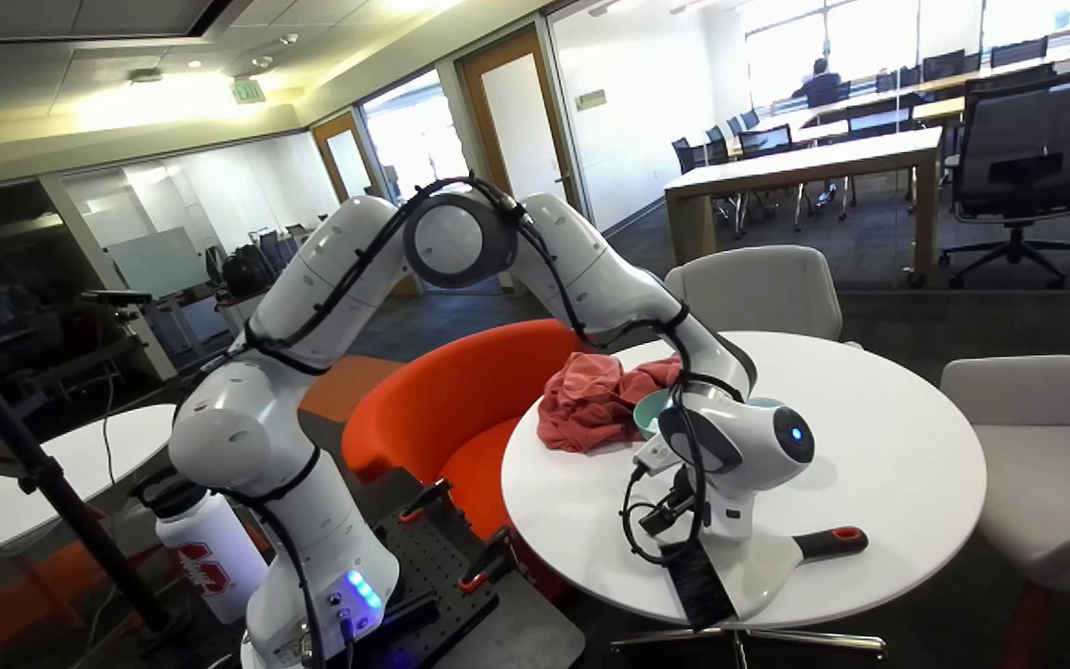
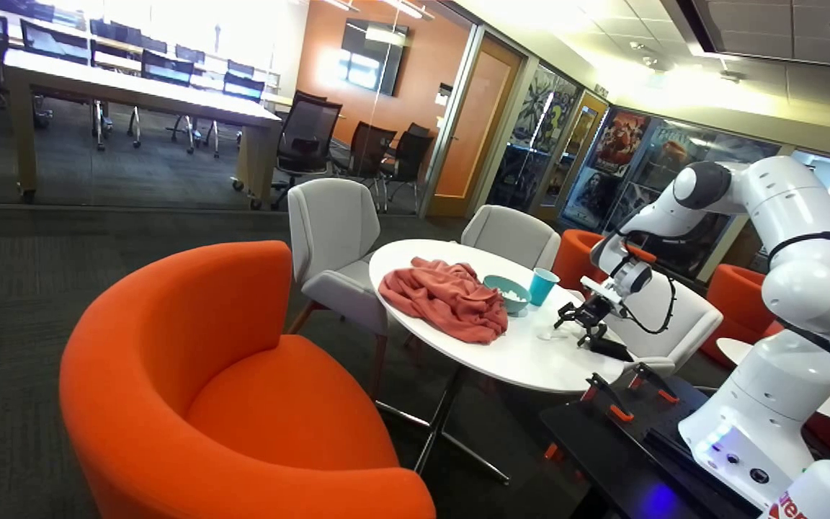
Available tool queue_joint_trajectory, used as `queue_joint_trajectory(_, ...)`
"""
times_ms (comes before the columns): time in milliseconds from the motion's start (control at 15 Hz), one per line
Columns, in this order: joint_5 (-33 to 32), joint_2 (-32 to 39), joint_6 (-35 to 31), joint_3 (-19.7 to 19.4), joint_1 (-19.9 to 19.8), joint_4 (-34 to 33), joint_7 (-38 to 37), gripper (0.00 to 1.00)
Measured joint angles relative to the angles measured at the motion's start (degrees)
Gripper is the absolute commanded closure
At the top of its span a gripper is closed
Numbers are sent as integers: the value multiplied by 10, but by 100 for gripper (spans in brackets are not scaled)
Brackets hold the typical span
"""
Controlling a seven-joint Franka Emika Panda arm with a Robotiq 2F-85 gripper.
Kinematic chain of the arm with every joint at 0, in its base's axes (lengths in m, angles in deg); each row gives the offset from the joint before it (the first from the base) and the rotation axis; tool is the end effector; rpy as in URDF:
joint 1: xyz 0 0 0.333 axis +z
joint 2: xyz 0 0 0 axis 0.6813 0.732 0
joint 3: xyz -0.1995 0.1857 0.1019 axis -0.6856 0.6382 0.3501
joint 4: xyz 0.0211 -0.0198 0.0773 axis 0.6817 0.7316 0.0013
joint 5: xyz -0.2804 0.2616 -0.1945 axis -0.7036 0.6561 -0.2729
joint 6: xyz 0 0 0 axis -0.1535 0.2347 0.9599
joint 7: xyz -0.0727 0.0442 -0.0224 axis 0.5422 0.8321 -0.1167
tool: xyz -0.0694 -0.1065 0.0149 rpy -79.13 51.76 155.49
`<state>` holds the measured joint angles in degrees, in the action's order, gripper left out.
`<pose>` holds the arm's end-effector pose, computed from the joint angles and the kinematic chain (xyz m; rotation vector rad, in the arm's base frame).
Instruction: Pick up the white spoon from the table and use it to stir the contents in the green bowl
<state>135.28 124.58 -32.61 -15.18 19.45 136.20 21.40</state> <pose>0.4539 -0.3084 -0.0521 -1.8185 1.7587 0.7206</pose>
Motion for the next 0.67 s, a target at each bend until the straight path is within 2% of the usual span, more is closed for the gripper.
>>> queue_joint_trajectory(333, 0, 15, 48, 4, -1, -35, -73, 0)
queue_joint_trajectory(667, 2, 43, 57, 13, 0, -72, -129, 0)
